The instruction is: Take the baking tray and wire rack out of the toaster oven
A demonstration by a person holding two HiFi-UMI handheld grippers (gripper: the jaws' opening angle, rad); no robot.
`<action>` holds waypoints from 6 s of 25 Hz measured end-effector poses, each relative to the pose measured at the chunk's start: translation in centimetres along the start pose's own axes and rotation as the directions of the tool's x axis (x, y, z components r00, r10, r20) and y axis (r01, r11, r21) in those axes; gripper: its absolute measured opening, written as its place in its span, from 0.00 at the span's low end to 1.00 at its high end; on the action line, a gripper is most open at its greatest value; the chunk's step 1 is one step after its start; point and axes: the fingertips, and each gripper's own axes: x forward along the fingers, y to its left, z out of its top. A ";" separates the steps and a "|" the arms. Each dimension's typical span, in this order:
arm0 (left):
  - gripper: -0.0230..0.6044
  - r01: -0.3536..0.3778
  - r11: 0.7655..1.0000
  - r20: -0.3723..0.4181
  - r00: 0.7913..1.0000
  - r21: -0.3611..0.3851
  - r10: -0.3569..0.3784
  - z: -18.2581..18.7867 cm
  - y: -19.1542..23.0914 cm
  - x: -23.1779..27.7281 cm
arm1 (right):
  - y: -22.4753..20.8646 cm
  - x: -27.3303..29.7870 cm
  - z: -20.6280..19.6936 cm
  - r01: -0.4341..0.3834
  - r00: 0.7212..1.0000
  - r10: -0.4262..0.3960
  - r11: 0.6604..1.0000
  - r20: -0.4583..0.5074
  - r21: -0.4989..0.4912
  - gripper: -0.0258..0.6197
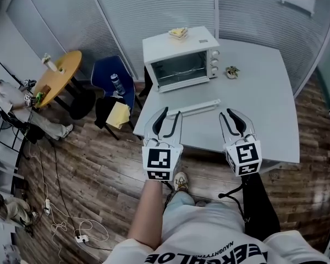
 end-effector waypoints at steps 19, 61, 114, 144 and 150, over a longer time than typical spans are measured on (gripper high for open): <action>0.28 0.078 0.997 -0.004 0.997 -0.019 -0.078 -2.5 7.1 11.9 | -2.8 12.2 -1.2 0.043 0.997 -0.043 0.999 -0.066 -0.005 0.14; 0.28 0.230 0.973 -0.132 0.964 -0.018 -0.230 -12.8 14.9 30.3 | -4.3 34.9 -13.0 -0.010 0.937 0.071 0.984 -0.342 0.178 0.14; 0.28 0.114 0.977 -0.269 0.950 -0.180 -0.161 -20.4 15.4 30.1 | -3.8 40.5 -23.8 0.153 0.975 0.159 0.039 -0.157 0.987 0.10; 0.38 -0.075 0.285 -0.170 0.931 -0.955 -0.324 -29.2 11.4 31.1 | -7.1 38.1 -23.9 0.125 0.980 0.139 0.123 -0.142 0.984 0.12; 0.38 -0.098 0.115 -0.127 0.952 -0.989 -0.280 -29.9 11.6 33.3 | -8.1 38.9 -24.7 0.146 0.976 0.146 0.123 -0.163 0.982 0.12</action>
